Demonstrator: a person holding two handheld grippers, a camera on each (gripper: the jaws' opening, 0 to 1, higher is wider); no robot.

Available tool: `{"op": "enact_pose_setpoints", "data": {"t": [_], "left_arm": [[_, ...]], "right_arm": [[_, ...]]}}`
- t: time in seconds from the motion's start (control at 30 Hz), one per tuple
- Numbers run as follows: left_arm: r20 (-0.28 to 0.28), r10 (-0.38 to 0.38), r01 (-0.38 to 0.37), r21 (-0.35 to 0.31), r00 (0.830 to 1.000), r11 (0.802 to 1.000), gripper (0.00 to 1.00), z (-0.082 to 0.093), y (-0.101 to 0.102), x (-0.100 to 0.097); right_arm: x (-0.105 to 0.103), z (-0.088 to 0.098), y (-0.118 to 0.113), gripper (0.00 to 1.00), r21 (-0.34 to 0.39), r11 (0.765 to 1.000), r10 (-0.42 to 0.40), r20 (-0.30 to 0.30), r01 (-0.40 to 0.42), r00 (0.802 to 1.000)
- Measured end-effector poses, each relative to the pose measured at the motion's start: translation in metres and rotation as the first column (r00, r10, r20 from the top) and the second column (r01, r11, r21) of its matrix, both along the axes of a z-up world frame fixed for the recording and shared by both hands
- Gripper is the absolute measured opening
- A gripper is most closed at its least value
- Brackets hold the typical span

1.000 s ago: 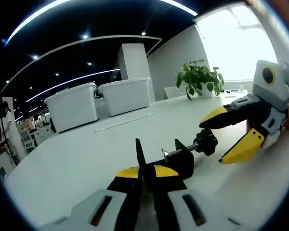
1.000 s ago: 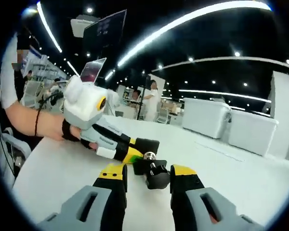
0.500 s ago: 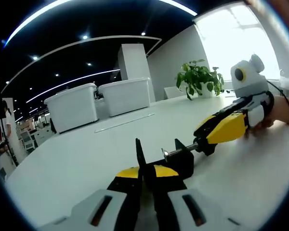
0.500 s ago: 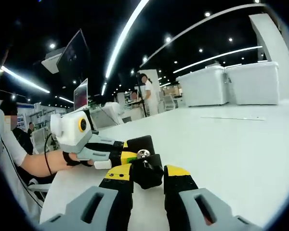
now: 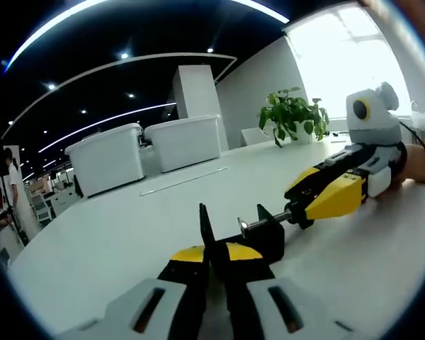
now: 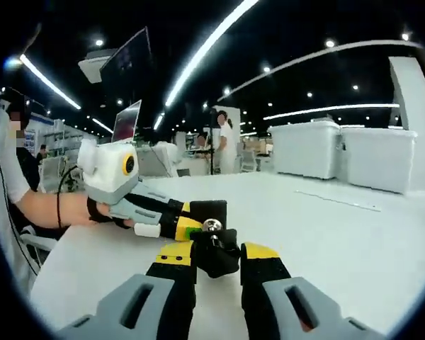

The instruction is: Clamp the fixed fixture on the desktop, loosen the retaining clip, secure it to the edge of the desk, and tighten the retaining clip.

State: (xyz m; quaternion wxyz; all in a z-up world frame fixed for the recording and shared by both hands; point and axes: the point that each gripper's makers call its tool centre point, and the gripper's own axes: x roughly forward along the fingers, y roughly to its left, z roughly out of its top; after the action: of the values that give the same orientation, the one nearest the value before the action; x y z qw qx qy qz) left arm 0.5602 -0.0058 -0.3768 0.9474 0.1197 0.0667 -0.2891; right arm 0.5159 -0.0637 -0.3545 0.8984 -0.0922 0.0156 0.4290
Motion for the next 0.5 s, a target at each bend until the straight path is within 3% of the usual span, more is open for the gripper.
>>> {"op": "enact_pose_setpoints", "data": {"t": [0.07,0.17,0.37,0.5], "left_arm": [[0.0,0.002,-0.002,0.0,1.0,1.0,0.08,0.0,0.0003,0.0001],[0.0,0.004,-0.004,0.0,1.0,1.0,0.08,0.0,0.001,0.0005],[0.0,0.004,-0.004,0.0,1.0,1.0,0.08,-0.0001,0.0011,0.0004],[0.001,0.005,-0.005,0.0,1.0,1.0,0.08,0.0,0.0012,0.0003]], "right_arm": [[-0.0014,0.0005,0.0026,0.23,-0.079,0.997,0.0,0.108,0.009,0.994],[-0.0018,0.0003,0.0048,0.23,-0.139,0.99,0.0,0.184,0.026,0.983],[-0.0014,-0.0004,0.0076,0.23,-0.207,0.977,0.001,0.269,0.057,0.963],[-0.0004,0.0,0.0073,0.24,-0.214,0.975,0.001,0.283,0.062,0.959]]}}
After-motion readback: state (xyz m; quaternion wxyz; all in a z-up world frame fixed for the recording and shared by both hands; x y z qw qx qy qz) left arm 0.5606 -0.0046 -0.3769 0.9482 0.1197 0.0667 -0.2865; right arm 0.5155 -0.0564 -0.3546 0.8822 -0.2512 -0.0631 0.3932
